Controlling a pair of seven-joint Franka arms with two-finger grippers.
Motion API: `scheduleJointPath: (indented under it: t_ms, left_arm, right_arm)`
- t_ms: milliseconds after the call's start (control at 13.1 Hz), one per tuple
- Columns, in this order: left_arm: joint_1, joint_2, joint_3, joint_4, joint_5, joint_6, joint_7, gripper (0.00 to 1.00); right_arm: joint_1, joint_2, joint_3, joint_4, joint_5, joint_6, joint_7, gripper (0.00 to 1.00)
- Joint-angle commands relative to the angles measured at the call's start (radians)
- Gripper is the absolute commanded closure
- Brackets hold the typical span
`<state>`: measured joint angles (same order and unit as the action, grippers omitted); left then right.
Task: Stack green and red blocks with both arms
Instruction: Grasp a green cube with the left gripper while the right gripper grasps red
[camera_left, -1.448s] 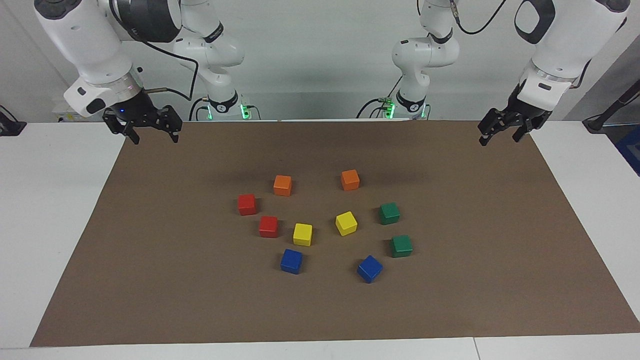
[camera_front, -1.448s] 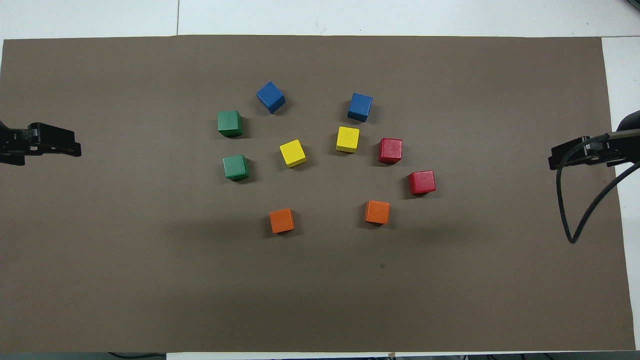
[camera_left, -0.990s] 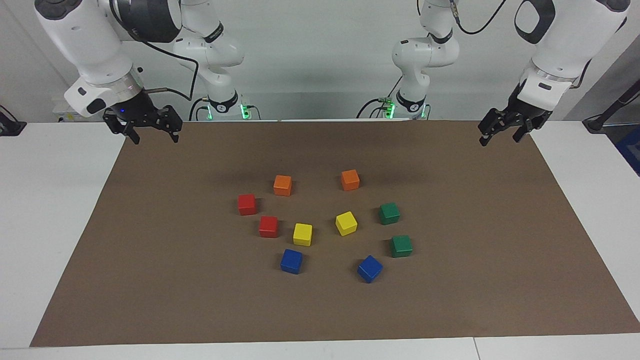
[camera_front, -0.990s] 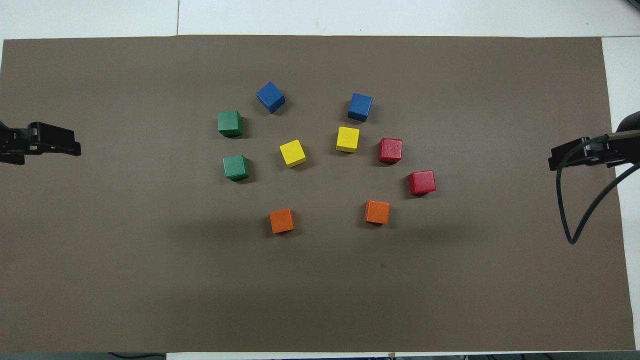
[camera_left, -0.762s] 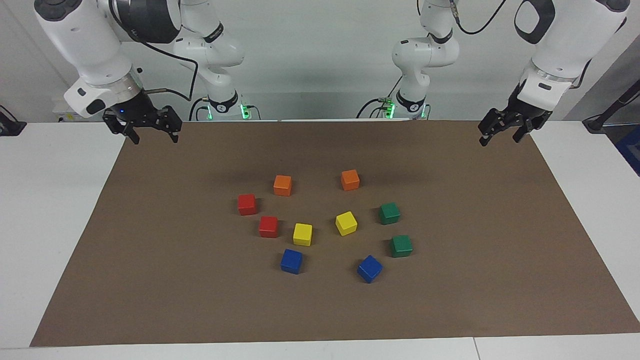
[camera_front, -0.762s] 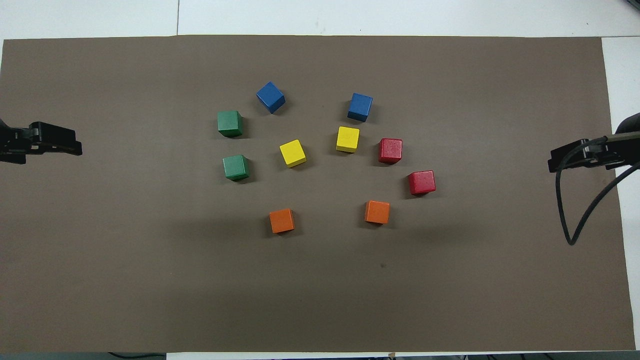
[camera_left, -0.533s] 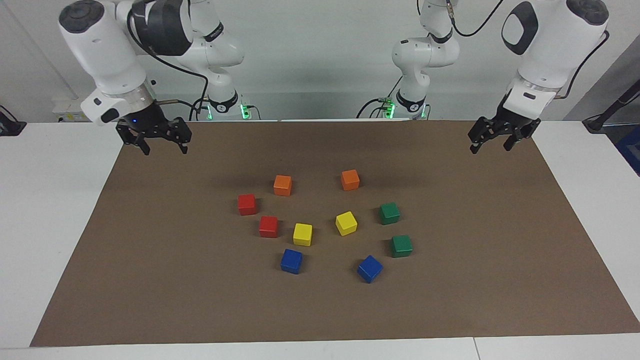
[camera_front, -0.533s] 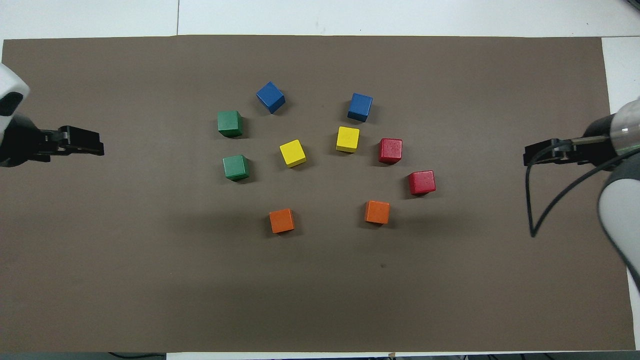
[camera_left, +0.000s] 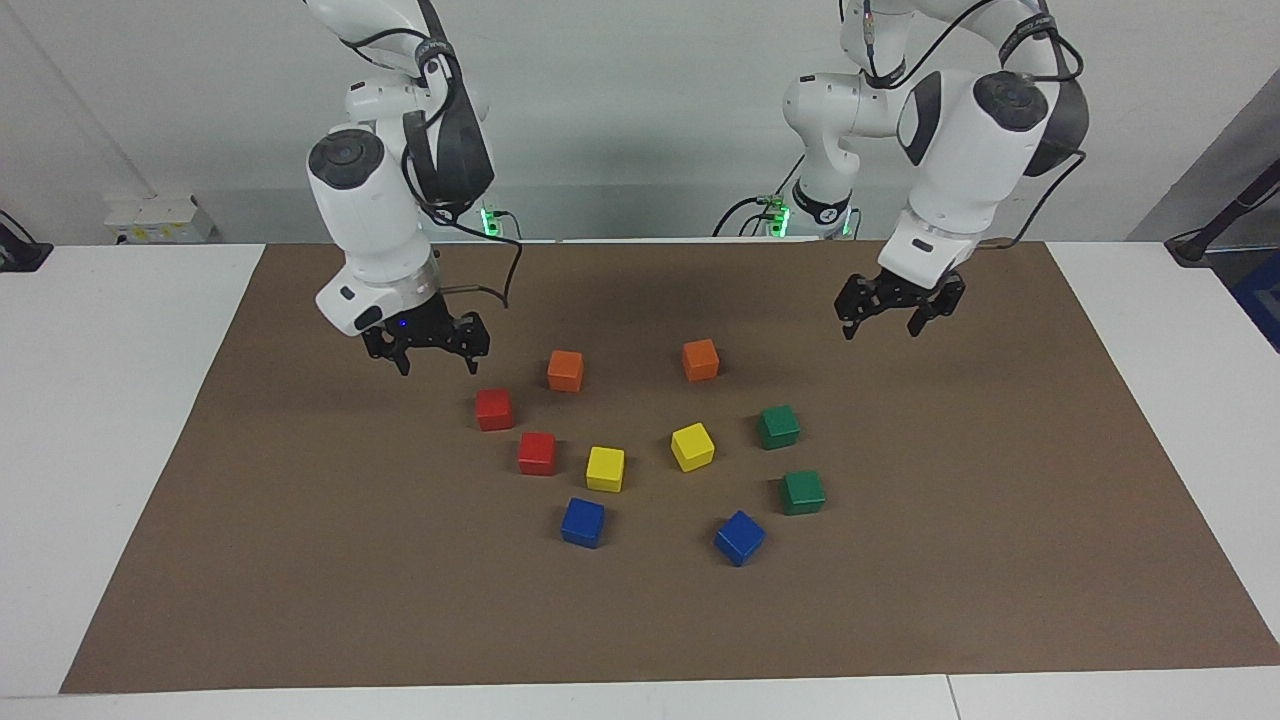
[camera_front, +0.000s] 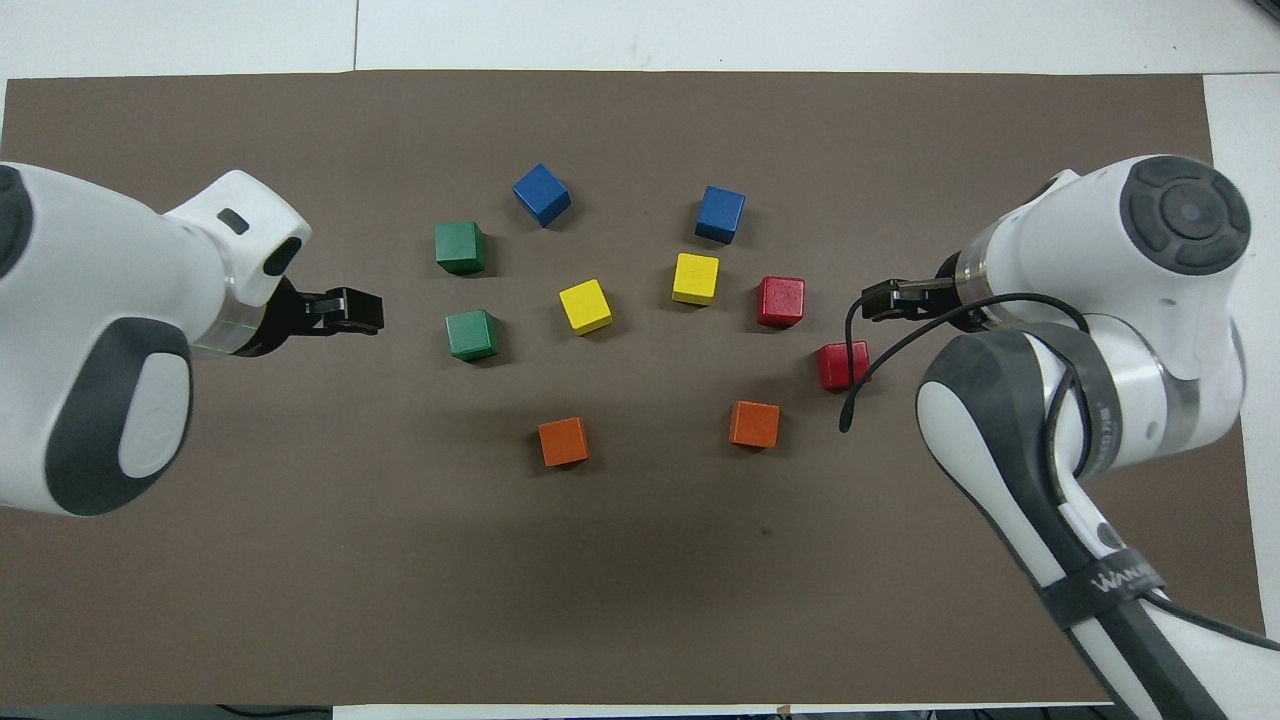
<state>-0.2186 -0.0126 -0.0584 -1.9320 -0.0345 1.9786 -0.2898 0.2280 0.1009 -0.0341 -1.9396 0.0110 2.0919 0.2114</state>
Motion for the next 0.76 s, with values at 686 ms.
scheduleJointPath:
  t_ms: [686]
  left_arm:
    - [-0.146, 0.215, 0.015, -0.05, -0.013, 0.278, -0.222, 0.0]
  right_arm:
    - [0.068, 0.128, -0.001, -0.14, 0.006, 0.304, 0.069, 0.0]
